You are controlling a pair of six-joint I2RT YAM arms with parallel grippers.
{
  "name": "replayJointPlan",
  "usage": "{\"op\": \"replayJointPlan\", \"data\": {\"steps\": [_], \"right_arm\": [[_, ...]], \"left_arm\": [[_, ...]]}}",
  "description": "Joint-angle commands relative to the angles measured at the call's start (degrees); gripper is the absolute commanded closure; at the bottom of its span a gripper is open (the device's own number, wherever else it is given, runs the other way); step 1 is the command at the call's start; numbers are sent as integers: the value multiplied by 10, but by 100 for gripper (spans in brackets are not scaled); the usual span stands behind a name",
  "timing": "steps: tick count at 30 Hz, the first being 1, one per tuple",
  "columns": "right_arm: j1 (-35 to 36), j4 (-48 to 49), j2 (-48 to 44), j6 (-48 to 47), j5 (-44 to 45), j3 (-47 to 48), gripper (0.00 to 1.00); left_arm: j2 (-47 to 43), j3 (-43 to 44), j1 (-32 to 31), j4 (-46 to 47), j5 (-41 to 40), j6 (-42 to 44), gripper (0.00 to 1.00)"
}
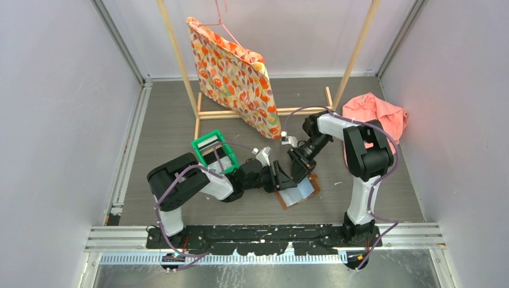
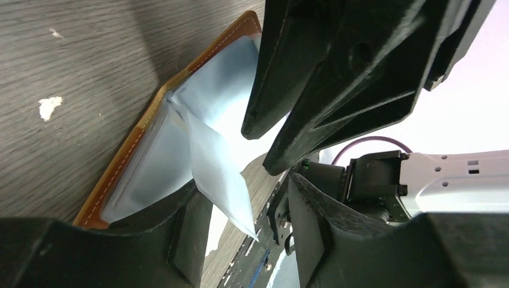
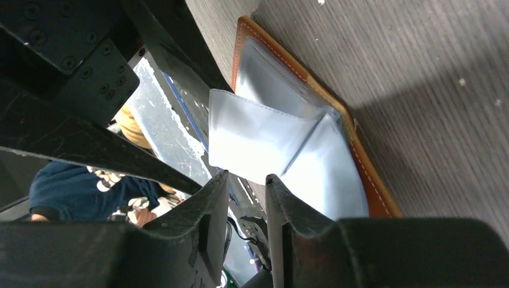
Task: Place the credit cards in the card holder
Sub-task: Open the card holder at the center of the board.
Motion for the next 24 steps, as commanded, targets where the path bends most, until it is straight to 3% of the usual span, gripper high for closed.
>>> {"op": "replayJointPlan", "data": {"steps": [1, 10, 15, 24], "right_arm": [[-22, -20, -74, -21, 9, 21, 63], [-148, 8, -179, -5, 10, 3, 66], [-167, 5, -204, -14, -16, -4, 72], [-178, -67, -265, -210, -87, -34, 84]], "left_arm": [[2, 19, -2, 47, 11, -4, 51], [36, 92, -2, 16, 37, 7, 49], [80, 120, -1, 18, 38, 3, 49], [145, 140, 14, 42, 35, -17, 49]]}}
